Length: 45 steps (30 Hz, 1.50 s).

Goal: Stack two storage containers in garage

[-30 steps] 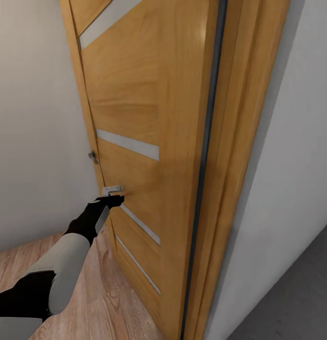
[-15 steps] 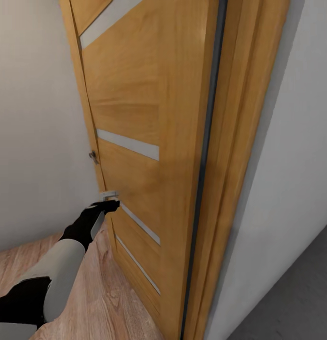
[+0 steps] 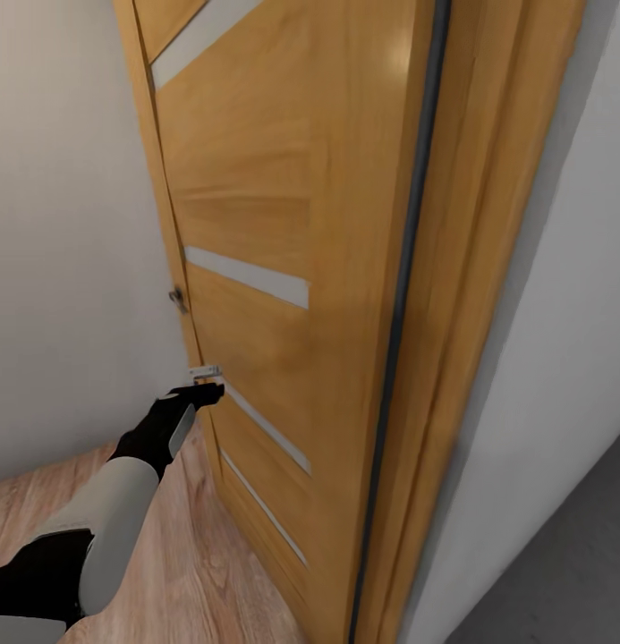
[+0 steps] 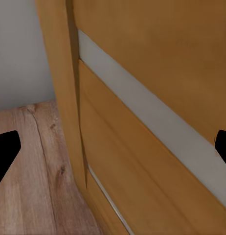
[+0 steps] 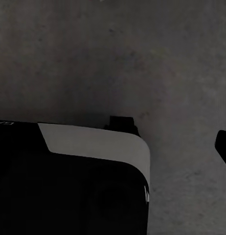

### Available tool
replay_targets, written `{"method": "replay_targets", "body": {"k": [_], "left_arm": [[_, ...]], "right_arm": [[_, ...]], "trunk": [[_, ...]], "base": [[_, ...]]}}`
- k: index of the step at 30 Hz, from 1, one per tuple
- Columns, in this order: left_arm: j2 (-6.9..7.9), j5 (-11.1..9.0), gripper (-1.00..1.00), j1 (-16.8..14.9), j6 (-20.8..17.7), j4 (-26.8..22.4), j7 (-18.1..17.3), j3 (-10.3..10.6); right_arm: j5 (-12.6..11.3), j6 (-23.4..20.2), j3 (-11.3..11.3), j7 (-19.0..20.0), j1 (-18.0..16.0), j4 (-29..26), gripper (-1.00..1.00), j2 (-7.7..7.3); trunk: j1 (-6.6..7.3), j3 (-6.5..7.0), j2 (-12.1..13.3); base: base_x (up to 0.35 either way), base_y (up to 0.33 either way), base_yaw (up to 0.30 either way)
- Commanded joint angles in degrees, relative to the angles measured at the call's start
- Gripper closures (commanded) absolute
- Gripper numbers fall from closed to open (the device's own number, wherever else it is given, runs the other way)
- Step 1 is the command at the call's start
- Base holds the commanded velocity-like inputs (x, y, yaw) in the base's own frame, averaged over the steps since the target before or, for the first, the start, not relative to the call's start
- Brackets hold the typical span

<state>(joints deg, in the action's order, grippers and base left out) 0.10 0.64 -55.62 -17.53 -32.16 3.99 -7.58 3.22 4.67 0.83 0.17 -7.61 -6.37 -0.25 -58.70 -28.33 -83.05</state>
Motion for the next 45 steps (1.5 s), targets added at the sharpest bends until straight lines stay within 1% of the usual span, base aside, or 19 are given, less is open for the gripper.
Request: {"method": "replay_targets", "body": {"k": [1,11,32,35,36,40,41,45], "left_arm": [[-0.01,0.1,-1.0,0.0,-0.3,-0.1,0.1,-0.1],[-0.15,0.1,-1.0,0.0,-0.3,-0.1,0.0,0.0],[-0.89,0.3,-1.0,0.1,-0.2,0.0,0.0,0.4],[-1.41,0.4,-1.0,0.1,0.3,0.1,0.0,0.4],[-2.03,0.5,-1.0,0.1,1.9,0.4,0.0,0.9],[-2.24,0.5,-1.0,0.1,2.2,0.4,0.0,2.1],[-2.32,0.5,-1.0,0.1,2.3,0.4,0.0,3.0],[-2.41,0.4,-1.0,0.1,2.3,0.5,0.0,3.7]], "right_arm": [[0.3,0.2,0.0,0.0,0.0,0.0,-1.0,-0.02],[0.3,0.2,0.0,0.0,0.0,0.0,-1.0,-0.02],[0.3,0.2,0.0,0.1,0.0,0.0,-1.0,-0.01],[0.3,0.2,0.0,0.1,0.0,0.0,-1.0,-0.01],[0.3,0.2,0.0,0.1,0.0,0.0,-1.0,-0.02],[0.3,0.2,0.0,0.1,0.0,0.0,-1.0,-0.02],[0.3,0.2,0.0,0.1,0.0,0.0,-1.0,-0.02],[0.3,0.2,0.0,0.1,0.0,0.0,-1.0,-0.02]], "trunk": [[-0.03,-0.06,0.0],[-0.03,-0.06,0.0],[-0.03,0.0,0.0],[-0.03,0.15,0.0],[-0.03,0.2,0.0],[-0.03,0.42,0.0],[-0.03,0.48,0.0],[-0.03,0.68,0.0]], "base": [[0.292,0.145,0.0],[0.274,0.181,0.0],[0.01,0.007,-0.013],[0.0,0.0,-0.184],[0.0,0.0,-0.203],[0.0,0.0,-0.203],[0.0,0.0,-0.188],[0.0,0.0,-0.169]]}}
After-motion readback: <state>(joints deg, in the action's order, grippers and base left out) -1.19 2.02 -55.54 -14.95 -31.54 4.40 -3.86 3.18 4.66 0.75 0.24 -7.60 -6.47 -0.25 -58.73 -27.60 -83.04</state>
